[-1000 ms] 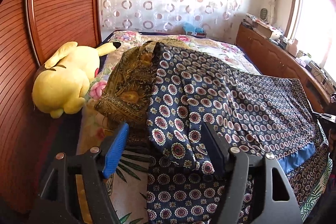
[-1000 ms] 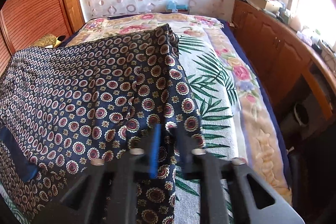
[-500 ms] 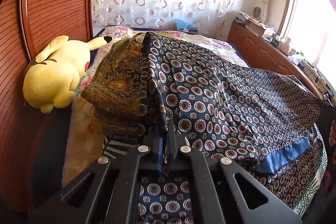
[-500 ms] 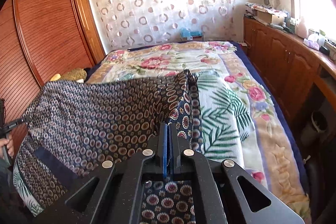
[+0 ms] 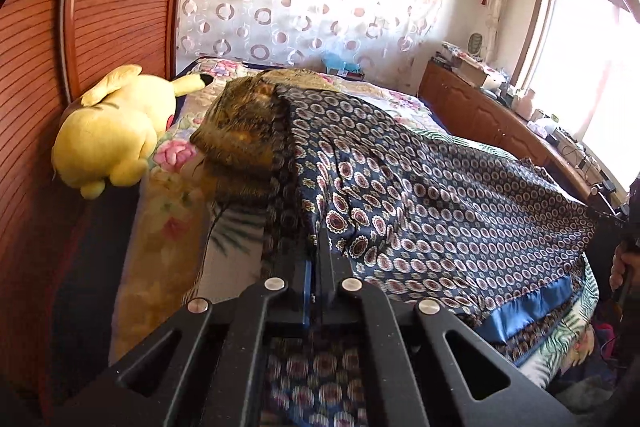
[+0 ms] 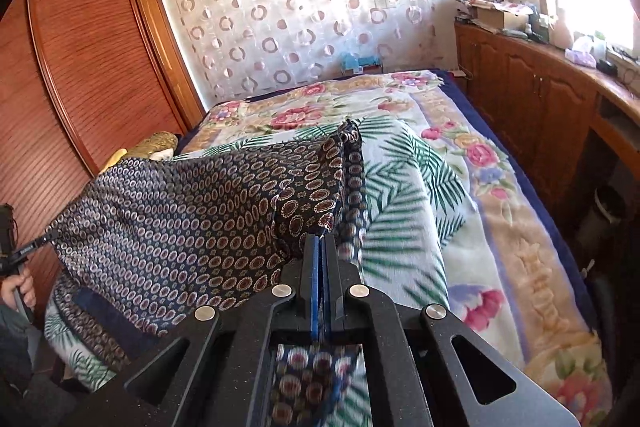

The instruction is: Fold small clothes

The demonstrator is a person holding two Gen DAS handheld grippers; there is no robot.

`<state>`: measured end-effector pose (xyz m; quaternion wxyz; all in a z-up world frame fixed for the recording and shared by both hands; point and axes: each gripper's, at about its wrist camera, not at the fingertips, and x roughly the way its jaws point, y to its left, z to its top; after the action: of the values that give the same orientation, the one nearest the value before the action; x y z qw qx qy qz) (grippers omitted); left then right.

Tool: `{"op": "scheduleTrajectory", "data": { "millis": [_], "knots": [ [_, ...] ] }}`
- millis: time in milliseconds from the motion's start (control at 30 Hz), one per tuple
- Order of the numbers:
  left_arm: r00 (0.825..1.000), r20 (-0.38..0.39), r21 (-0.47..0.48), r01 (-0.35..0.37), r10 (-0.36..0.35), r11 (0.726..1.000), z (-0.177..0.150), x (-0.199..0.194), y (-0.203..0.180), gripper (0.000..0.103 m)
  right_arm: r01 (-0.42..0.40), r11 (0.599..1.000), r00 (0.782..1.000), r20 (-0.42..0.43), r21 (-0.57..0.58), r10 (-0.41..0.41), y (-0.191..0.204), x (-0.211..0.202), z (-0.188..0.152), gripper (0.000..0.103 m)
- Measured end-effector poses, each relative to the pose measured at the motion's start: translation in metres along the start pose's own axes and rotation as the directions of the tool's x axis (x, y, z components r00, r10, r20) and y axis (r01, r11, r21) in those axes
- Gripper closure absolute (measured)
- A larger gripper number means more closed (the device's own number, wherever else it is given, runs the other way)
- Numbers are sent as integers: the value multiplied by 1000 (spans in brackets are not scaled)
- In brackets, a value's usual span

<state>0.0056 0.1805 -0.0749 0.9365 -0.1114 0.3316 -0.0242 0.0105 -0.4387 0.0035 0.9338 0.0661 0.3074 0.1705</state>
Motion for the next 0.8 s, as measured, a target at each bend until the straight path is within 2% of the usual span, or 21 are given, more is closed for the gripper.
{"op": "scheduleTrajectory", "data": {
  "millis": [200,333,467,533,567,633,700,767,800],
  "knots": [
    [998,-45,10,-50,50,999,-26,-11,7,102,10,1000,999,-54,-3,-10,2,-3,-14,102],
    [995,-75,1,-62,61,998,-35,-6,12,102,56,998,993,-105,-42,-60,6,7,-24,102],
    [993,-83,8,-84,84,996,-36,-2,11,101,88,995,989,-114,-55,-94,5,19,-19,102],
    [991,-86,17,-101,102,995,-35,-1,9,101,105,993,988,-108,-59,-111,6,19,-15,98],
    [991,-85,19,-105,106,994,-35,-1,8,98,117,991,987,-100,-65,-123,8,18,-13,97],
    [990,-78,22,-113,114,993,-34,-1,9,92,147,986,985,-82,-81,-153,12,17,-7,88],
    [991,-72,23,-115,116,993,-34,-2,9,76,159,983,985,-59,-95,-165,17,17,-3,80],
    [992,-66,19,-107,108,994,-33,-3,10,69,160,981,986,-35,-107,-164,23,16,2,77],
    [993,-66,18,-100,101,995,-33,-2,10,62,157,981,987,-26,-112,-161,27,16,4,73]
  ]
}}
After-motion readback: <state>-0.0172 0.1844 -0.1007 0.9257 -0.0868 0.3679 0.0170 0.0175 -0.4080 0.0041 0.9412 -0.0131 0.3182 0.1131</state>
